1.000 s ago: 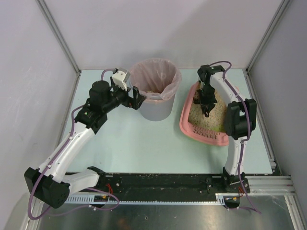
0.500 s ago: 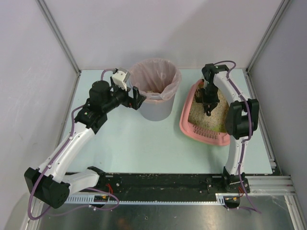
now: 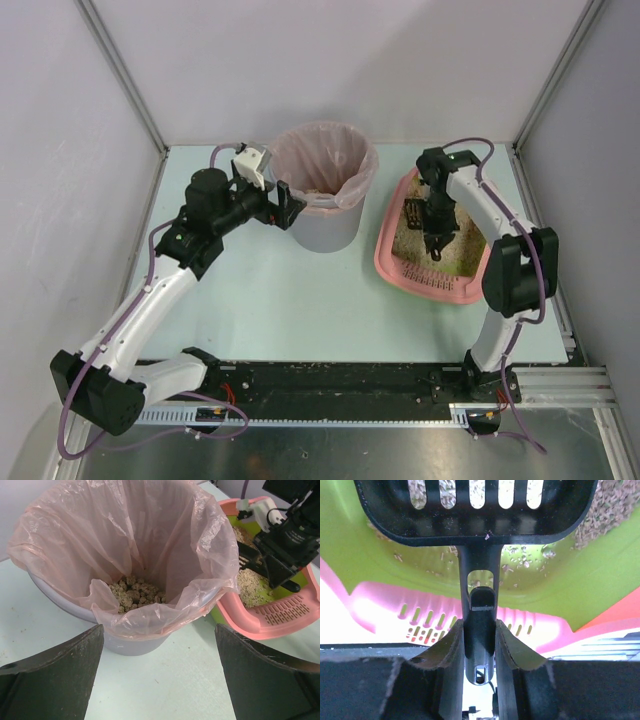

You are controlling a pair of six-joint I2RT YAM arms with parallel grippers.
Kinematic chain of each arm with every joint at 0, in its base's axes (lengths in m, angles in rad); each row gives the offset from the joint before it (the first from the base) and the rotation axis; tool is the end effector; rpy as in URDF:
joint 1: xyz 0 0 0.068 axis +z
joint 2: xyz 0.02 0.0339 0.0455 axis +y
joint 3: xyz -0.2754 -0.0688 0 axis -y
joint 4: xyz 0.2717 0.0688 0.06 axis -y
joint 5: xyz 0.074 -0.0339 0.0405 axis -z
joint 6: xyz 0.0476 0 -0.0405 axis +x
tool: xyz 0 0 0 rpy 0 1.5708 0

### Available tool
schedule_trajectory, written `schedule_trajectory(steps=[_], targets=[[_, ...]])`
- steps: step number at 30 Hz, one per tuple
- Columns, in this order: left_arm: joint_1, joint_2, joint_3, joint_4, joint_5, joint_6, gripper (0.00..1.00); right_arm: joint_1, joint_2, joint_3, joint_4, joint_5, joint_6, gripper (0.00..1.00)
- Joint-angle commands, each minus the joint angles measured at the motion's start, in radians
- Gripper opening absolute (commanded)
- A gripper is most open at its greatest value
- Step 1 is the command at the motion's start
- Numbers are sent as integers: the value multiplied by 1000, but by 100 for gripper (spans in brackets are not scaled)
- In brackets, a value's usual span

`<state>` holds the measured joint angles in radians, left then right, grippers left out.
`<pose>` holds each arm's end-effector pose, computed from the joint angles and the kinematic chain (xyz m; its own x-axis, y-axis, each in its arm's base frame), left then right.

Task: Clean the litter box

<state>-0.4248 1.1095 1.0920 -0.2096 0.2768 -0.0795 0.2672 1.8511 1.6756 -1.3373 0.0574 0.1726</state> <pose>0.2560 -0.1301 0.3884 -0.2552 0.0316 -0.9664 0.6207 0.7717 -0.1387 0.3684 0.0980 0.2685 -0.9933 -0.0941 -0.0669 -0.0911 0.9948 -0.0465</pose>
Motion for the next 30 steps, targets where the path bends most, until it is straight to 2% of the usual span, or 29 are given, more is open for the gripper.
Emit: schedule_trajectory(steps=[1,5,10,15,19,23,30], targets=[[3,-34,-6,41,30,-9,96,21,-95,-117,-56,12,45,0],[3,-31,-6,42,41,-20,96,35,-159,-184,-33,25,91,2],[1,-25,-7,50,65,-34,96,50,-187,-252,39,4,111,16],[3,-30,-11,53,61,-29,96,61,-210,-318,156,48,145,28],[3,-31,-12,53,59,-29,96,72,-269,-379,239,78,186,36],[3,-30,-12,53,58,-29,96,76,-340,-410,283,113,205,48],[3,-31,-12,53,61,-31,96,96,-447,-491,352,165,254,51]])
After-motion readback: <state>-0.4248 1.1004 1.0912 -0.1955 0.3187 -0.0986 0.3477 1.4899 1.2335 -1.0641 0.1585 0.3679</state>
